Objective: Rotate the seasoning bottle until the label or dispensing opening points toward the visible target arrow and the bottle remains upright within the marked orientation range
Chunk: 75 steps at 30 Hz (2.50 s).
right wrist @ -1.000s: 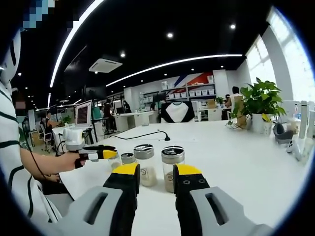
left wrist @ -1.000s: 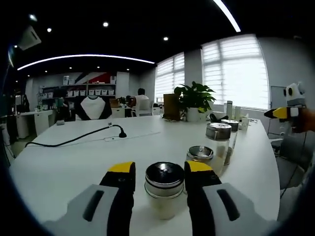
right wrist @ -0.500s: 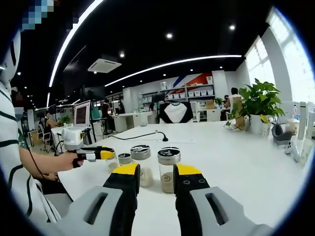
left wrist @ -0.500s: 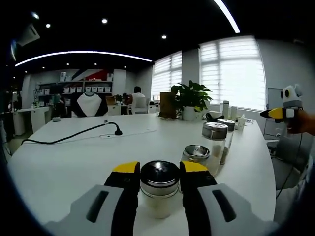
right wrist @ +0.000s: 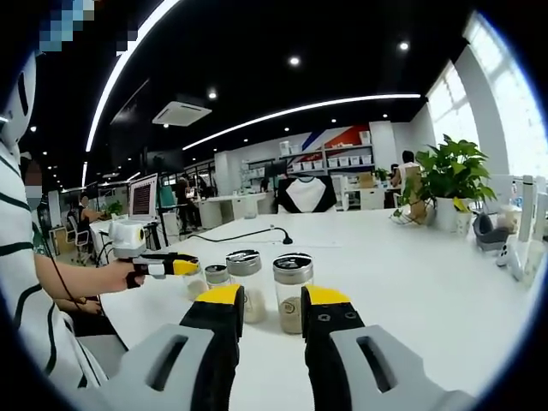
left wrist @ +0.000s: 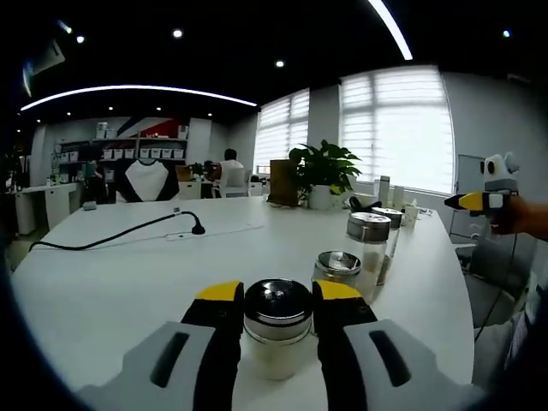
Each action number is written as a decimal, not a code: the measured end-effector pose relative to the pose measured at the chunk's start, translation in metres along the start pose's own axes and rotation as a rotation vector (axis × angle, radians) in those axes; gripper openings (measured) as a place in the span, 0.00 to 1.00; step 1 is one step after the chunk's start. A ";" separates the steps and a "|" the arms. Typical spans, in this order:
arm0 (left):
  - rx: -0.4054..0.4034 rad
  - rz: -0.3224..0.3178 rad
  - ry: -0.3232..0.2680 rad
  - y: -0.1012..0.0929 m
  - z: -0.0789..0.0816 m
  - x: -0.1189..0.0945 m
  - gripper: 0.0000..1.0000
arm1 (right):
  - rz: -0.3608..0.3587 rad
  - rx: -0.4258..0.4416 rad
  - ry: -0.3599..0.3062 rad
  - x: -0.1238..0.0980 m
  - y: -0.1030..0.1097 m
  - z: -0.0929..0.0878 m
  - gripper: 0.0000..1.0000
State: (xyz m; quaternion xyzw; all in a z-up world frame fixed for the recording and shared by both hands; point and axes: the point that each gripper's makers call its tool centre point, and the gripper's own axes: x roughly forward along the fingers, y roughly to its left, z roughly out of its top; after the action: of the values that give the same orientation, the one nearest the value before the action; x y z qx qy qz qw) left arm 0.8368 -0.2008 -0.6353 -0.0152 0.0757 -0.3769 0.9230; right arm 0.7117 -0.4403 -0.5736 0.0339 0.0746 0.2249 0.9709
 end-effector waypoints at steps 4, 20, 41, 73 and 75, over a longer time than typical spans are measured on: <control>-0.009 -0.029 0.000 0.000 -0.001 0.000 0.33 | 0.006 -0.004 0.005 0.000 0.001 0.000 0.25; 0.033 -0.222 0.065 -0.009 -0.003 -0.001 0.33 | 0.066 -0.025 0.041 -0.002 0.017 0.001 0.25; 0.076 -0.476 0.078 -0.019 -0.003 0.000 0.34 | 0.180 -0.074 0.133 -0.004 0.045 -0.016 0.25; 0.042 -0.021 -0.007 -0.005 0.005 0.002 0.37 | 0.155 -0.045 0.138 0.000 0.032 -0.030 0.25; 0.039 -0.018 -0.007 -0.005 0.004 0.002 0.36 | 0.153 -0.046 0.139 0.000 0.032 -0.030 0.25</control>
State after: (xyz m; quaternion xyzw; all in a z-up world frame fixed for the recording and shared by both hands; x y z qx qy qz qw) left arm 0.8351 -0.2062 -0.6308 0.0008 0.0652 -0.3864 0.9200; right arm 0.6929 -0.4105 -0.5997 0.0013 0.1336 0.3020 0.9439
